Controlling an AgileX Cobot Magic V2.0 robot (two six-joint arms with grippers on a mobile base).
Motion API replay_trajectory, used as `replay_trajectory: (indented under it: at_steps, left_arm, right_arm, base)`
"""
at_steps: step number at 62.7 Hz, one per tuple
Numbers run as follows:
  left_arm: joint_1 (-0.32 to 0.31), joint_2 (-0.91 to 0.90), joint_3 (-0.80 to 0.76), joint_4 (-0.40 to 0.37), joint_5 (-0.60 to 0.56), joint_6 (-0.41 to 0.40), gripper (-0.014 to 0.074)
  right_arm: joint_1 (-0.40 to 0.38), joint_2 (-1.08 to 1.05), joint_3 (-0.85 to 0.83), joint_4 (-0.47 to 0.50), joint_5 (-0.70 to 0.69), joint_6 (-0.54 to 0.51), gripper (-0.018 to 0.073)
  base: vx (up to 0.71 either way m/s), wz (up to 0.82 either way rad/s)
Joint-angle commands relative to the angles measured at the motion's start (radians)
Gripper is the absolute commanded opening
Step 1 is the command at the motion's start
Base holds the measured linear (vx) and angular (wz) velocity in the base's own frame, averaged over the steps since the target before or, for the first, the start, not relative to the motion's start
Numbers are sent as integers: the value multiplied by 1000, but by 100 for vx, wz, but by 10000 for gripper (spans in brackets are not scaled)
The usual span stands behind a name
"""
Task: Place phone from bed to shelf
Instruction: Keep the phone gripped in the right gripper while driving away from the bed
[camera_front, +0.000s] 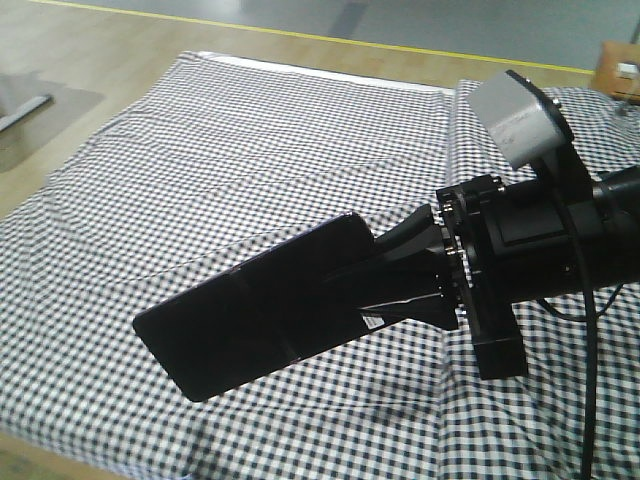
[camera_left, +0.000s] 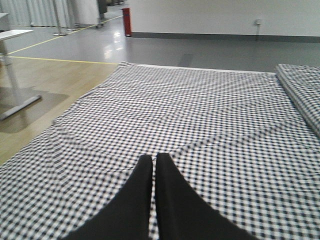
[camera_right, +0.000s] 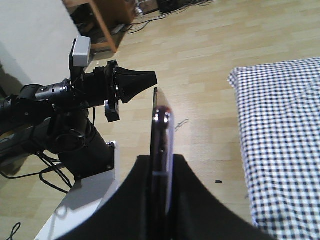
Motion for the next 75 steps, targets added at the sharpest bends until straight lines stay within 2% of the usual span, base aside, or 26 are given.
replay_trajectory:
  at_steps: [1, 75]
  left_arm:
    - [-2, -6, 1, -6, -77, -4, 1]
    - [-2, -6, 1, -6, -77, -4, 1]
  right_arm:
    - [0, -25, -26, 92, 81, -2, -1]
    - [0, -25, -26, 92, 81, -2, -1]
  base:
    - [-8, 43]
    - [-5, 41]
